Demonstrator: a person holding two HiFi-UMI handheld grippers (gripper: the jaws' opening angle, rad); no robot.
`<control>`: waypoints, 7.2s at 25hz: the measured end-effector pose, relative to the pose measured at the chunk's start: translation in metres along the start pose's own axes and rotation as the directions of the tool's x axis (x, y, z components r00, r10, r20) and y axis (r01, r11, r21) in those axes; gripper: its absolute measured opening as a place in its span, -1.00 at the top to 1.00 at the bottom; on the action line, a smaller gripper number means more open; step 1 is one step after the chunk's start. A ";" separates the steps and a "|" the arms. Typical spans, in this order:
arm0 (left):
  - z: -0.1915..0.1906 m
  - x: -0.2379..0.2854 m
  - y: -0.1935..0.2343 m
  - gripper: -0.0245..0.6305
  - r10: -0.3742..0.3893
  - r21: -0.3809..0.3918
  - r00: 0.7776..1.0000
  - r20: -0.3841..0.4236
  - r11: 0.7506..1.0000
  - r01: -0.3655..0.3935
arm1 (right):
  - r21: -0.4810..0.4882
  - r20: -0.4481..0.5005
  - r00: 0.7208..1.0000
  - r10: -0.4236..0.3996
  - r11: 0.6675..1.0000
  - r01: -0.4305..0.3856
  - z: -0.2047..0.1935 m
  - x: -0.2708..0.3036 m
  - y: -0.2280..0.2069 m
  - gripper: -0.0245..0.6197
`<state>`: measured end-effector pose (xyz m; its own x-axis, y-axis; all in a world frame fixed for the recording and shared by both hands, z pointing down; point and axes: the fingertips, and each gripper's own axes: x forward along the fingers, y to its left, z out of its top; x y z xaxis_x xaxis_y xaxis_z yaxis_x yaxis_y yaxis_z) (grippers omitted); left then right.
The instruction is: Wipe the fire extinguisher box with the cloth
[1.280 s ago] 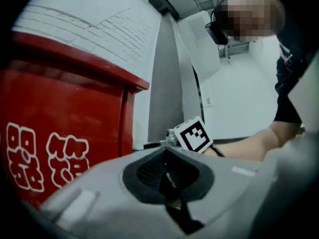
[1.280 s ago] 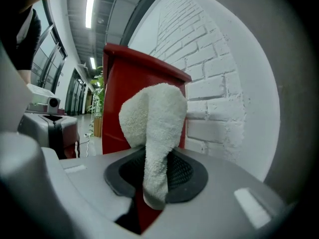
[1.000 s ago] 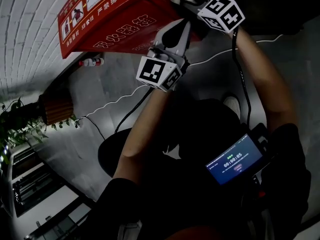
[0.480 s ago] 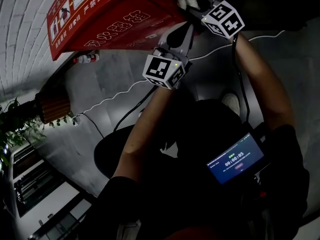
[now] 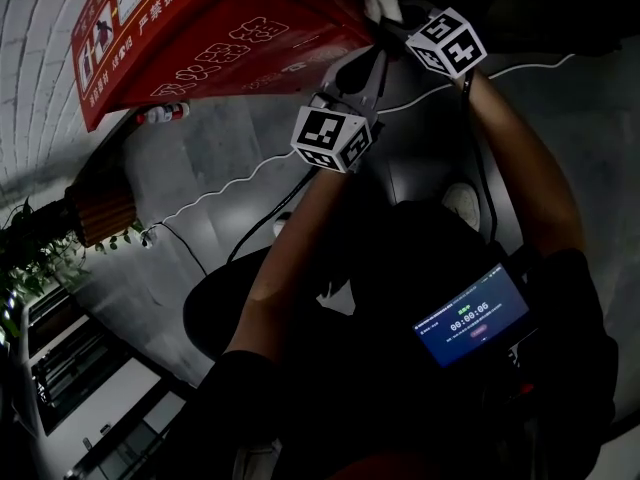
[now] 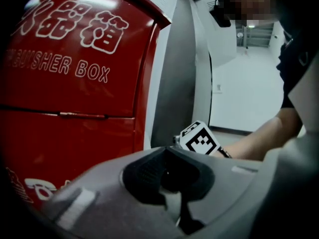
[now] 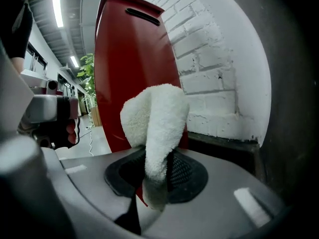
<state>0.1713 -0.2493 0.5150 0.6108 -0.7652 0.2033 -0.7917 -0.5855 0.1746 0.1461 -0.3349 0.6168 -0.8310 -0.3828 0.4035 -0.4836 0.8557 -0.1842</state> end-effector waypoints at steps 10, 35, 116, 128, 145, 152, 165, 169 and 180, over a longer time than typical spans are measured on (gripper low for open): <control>-0.035 0.006 0.009 0.93 0.023 -0.020 0.998 -0.058 1.000 -0.024 | 0.074 -0.084 0.996 -0.002 0.997 0.008 -0.058 0.021 -0.008 0.66; 0.040 0.005 -0.019 0.93 0.005 0.030 0.999 0.053 1.000 -0.006 | -0.050 0.187 0.975 -0.117 0.990 0.128 0.066 -0.064 0.000 0.66; 0.017 -0.053 0.030 0.93 0.203 0.036 0.979 0.026 0.978 -0.204 | -0.028 0.132 0.987 -0.094 0.995 0.098 0.042 -0.092 0.047 0.65; 0.203 -0.233 0.002 0.93 0.217 0.189 0.949 0.228 0.946 -0.261 | -0.128 0.298 0.937 -0.184 0.965 0.230 0.253 -0.203 0.201 0.64; 0.340 -0.444 0.070 0.93 0.354 0.184 0.856 0.377 0.877 -0.444 | -0.237 0.380 0.914 -0.142 0.940 0.245 0.446 -0.147 0.384 0.63; 0.374 -0.454 0.133 0.93 0.368 0.172 0.842 0.393 0.870 -0.461 | -0.235 0.419 0.897 -0.140 0.938 0.256 0.505 -0.106 0.394 0.63; 0.315 -0.454 0.248 0.93 0.415 0.110 0.827 0.380 0.867 -0.485 | -0.013 0.456 0.865 -0.209 0.970 0.241 0.465 0.066 0.409 0.62; 0.282 -0.464 0.272 0.93 0.427 0.094 0.836 0.344 0.870 -0.484 | 0.053 0.420 0.875 -0.240 0.969 0.240 0.427 0.109 0.419 0.62; 0.217 -0.418 0.317 0.93 0.359 0.081 0.897 0.256 0.917 -0.390 | 0.304 0.303 0.872 -0.384 0.906 0.293 0.337 0.181 0.362 0.62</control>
<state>-0.3383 -0.1735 0.2760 0.2598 -0.9657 -0.0018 -0.9657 -0.2598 0.0031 -0.2718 -0.2120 0.3216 -0.6225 -0.7680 0.1509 -0.7655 0.5574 -0.3215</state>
